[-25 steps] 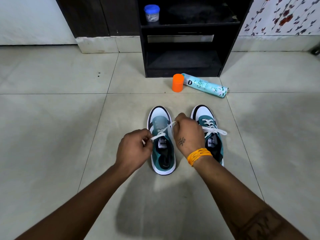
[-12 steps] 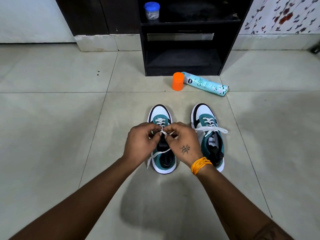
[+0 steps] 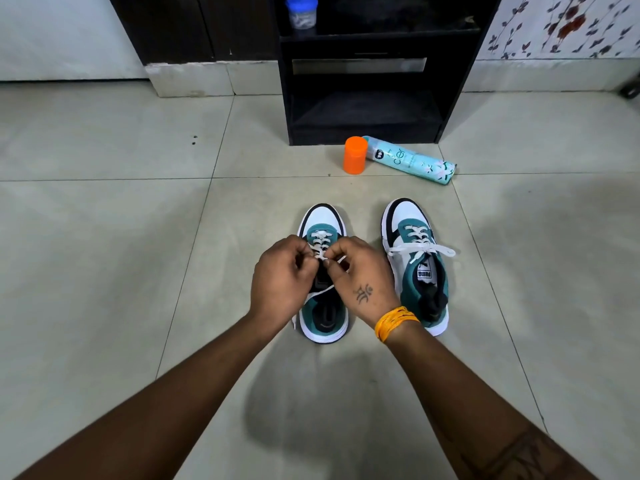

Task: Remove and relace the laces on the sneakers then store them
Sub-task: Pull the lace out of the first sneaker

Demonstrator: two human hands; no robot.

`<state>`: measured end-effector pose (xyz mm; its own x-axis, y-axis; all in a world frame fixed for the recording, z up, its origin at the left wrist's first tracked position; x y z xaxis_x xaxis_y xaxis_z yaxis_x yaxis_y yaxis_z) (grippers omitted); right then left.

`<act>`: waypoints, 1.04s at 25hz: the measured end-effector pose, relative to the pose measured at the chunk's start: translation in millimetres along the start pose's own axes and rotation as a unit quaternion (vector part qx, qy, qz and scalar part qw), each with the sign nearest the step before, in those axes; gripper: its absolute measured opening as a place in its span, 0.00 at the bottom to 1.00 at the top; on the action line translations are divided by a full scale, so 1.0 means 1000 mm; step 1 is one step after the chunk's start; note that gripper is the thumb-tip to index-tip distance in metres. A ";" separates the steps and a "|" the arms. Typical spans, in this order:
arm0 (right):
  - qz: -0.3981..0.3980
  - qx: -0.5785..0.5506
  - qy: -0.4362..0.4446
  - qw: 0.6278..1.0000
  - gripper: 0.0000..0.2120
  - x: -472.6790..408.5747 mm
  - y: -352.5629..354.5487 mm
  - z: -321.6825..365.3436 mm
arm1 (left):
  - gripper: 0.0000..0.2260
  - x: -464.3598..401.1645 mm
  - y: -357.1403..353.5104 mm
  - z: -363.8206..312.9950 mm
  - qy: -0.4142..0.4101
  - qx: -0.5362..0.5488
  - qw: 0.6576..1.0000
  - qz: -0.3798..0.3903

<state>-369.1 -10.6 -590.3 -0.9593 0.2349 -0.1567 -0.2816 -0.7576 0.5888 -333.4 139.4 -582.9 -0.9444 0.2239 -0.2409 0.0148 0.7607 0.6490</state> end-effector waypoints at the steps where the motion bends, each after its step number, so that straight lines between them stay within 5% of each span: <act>1: -0.001 -0.025 -0.012 1.000 0.04 0.002 0.000 -0.003 | 0.03 0.002 0.001 0.002 0.003 0.010 1.000 -0.002; 7: 0.030 -0.137 -0.113 0.984 0.03 0.003 0.000 -0.017 | 0.06 0.001 0.003 -0.002 -0.017 0.025 0.999 0.019; 12: 0.012 -0.257 -0.206 0.944 0.07 0.009 0.001 -0.025 | 0.06 0.002 0.002 0.013 0.120 0.103 0.987 -0.019; 18: 0.000 -0.066 -0.033 0.997 0.04 0.004 0.002 -0.005 | 0.05 -0.001 -0.001 0.000 0.065 0.093 0.993 0.023; 23: -0.009 -0.251 -0.225 0.941 0.05 0.010 0.000 -0.024 | 0.03 0.011 -0.010 0.020 0.276 0.302 0.912 0.021; 26: 0.003 -0.169 -0.136 0.976 0.09 0.007 0.004 -0.008 | 0.04 0.006 -0.003 0.012 0.203 0.230 0.951 0.033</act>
<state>-377.3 -17.0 -595.0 -0.9335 0.3471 0.0894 -0.3098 -0.9068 0.2861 -335.2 145.3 -594.9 -0.9840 0.0982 0.1485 0.1330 0.9601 0.2461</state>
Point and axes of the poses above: each hand's wrist, its own x-axis away from the middle knuckle, its own y-axis out of the back of the hand, z = x × y, the point moved 5 cm from there along -x, towards the middle knuckle, and after that the axes turned 3 degrees about -y, right-handed, at the moved point
